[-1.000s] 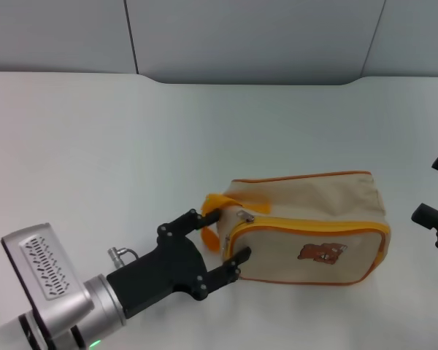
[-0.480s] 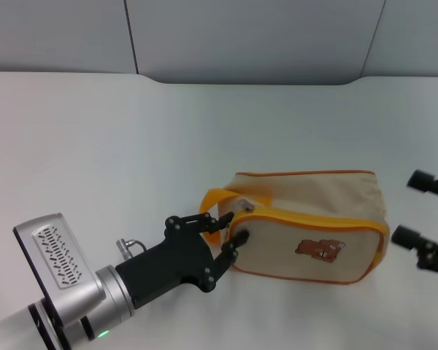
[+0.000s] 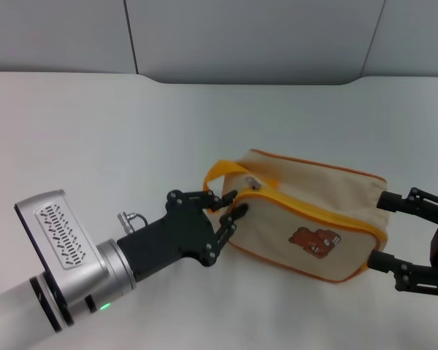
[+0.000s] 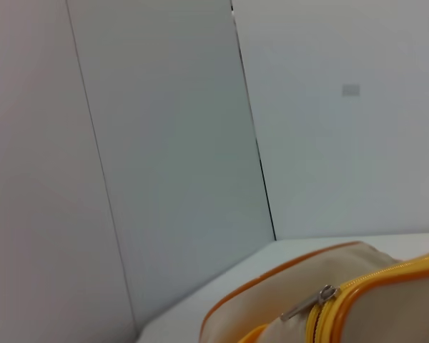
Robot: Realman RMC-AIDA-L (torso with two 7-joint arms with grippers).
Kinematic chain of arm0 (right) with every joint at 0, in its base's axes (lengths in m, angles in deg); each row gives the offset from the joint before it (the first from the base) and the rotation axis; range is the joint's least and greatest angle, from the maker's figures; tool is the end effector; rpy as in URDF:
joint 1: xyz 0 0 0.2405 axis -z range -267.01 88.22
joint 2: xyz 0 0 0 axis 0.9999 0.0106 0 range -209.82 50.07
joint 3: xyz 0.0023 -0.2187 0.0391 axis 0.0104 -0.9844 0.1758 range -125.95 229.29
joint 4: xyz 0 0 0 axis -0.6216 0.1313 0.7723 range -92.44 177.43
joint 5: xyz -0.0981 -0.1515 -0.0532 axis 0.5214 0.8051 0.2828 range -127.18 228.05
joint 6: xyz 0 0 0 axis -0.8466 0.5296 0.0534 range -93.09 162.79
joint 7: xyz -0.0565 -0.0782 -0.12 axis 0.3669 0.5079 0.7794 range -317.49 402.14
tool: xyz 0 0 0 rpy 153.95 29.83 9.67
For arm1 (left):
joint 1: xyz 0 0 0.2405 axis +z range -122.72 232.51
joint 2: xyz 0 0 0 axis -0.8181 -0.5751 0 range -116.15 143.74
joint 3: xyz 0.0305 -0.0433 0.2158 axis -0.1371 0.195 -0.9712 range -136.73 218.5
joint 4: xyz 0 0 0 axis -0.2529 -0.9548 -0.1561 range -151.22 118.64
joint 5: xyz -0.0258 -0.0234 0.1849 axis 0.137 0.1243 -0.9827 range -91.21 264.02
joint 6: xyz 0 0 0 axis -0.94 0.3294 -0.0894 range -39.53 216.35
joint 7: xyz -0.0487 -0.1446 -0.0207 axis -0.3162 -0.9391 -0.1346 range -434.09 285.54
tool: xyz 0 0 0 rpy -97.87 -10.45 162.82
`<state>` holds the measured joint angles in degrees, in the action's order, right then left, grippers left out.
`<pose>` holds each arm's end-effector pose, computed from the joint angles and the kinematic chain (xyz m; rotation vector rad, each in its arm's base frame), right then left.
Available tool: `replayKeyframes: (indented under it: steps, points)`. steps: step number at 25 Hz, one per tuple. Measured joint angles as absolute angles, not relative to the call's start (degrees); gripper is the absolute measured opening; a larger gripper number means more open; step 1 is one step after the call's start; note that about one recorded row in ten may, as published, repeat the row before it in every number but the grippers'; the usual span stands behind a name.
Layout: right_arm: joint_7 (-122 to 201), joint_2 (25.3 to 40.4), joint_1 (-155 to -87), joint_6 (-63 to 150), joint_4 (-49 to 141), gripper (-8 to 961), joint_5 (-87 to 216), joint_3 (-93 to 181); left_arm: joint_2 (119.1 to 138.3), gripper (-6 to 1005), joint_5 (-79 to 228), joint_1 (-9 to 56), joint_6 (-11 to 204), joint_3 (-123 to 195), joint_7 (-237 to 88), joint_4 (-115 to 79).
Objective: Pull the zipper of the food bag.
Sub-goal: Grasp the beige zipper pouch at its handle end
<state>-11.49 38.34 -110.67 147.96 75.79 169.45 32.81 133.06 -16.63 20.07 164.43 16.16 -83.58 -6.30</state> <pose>0.2447 0.2255 0.0425 -2.6005 0.2588 1.0392 -0.2048 0.2668 -0.0842 -2.4201 -0.0658 -0.8129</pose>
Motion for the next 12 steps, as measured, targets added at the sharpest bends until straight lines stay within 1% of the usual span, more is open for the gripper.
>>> replayKeyframes:
  steps: [9, 12]
  points:
    - [-10.9, 39.50, -112.3, 145.5, 74.8, 753, 169.6, 32.8, 133.06, 155, -16.1, 19.6, 172.1, 18.3, -81.5, -14.8]
    - [-9.5, 39.50, -112.8, 143.6, 72.4, 750, 168.4, 33.3, 133.05, 146, -16.0, 19.6, 174.6, 19.0, -78.7, -17.8]
